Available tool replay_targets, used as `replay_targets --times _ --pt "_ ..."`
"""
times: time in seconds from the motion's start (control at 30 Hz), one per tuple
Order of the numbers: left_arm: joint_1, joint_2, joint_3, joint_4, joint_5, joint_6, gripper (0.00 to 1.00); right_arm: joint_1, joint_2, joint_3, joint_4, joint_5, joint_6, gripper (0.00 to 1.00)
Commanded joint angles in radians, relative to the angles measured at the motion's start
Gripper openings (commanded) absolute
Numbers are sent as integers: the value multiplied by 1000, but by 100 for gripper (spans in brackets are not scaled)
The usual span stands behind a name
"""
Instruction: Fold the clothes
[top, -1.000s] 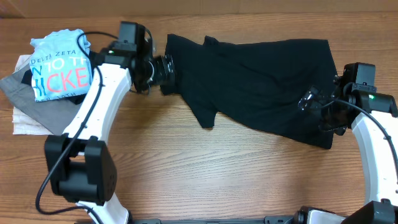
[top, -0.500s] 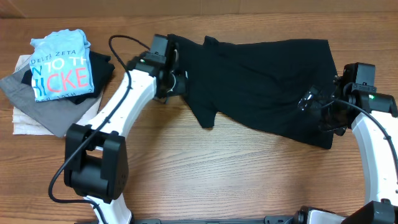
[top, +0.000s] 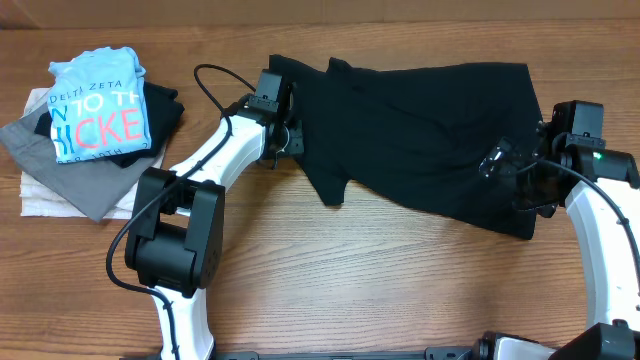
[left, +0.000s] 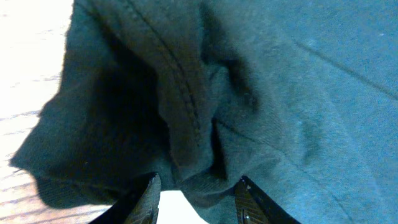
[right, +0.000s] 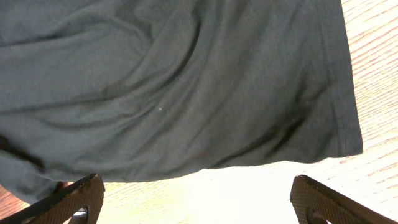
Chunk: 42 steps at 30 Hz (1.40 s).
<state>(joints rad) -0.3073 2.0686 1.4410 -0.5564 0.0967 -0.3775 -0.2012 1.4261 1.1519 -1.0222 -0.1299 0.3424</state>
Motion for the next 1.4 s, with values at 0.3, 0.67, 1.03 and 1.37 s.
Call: replay_targets --times 0.3,0.67,1.03,1.37 --pt "-2 0 -2 22 35 36 4 -2 -4 12 6 6 -3 100" --pt "0 -198 120 -446 149 94 4 -2 -4 12 0 34 -3 100" --pt "43 -356 133 -694 28 32 4 -2 -4 -48 -80 127 89 100" --pt "27 -345 47 -717 23 34 4 -2 -4 -190 -80 128 281 100"
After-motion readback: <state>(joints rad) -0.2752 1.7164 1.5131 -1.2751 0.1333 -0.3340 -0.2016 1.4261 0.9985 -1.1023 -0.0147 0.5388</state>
